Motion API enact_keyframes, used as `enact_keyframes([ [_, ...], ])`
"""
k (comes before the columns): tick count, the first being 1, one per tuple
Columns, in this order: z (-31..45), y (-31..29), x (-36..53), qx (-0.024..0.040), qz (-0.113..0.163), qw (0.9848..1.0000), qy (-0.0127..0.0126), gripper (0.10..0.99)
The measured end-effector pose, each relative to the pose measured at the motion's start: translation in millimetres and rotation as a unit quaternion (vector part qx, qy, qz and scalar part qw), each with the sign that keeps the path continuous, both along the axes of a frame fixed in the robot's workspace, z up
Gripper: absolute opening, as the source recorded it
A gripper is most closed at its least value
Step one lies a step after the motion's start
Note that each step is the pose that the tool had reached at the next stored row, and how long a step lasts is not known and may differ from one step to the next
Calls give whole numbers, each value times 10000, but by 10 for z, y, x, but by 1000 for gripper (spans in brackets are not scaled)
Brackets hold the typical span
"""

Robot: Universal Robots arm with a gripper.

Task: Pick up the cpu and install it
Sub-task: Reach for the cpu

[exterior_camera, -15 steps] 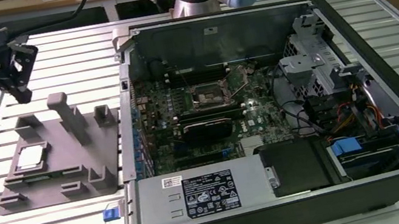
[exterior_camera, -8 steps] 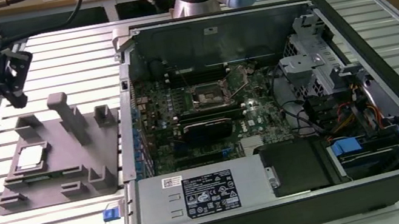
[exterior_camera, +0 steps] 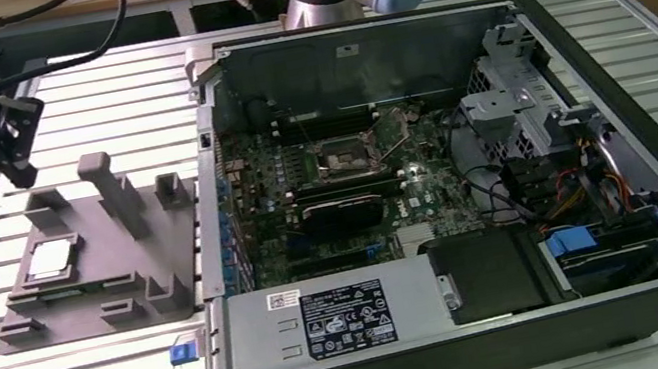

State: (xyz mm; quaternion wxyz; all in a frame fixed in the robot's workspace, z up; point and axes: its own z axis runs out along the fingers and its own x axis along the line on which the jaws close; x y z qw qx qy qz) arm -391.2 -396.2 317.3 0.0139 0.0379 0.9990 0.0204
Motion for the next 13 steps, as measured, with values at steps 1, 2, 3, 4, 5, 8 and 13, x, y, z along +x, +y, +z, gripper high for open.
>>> enact_keyframes([
  [1,-14,0,-18,-1,0,10000,0,106],
  [2,-28,0,-36,-2,0,10000,0,106],
  [3,-42,1,-53,-3,0,10000,-1,106],
  [4,-57,1,-72,-5,0,10000,-1,106],
  [5,-70,1,-90,-6,0,10000,-1,106],
  [8,-109,1,-143,-11,0,10000,0,106],
  [13,-173,2,-230,-17,0,10000,-1,106],
])
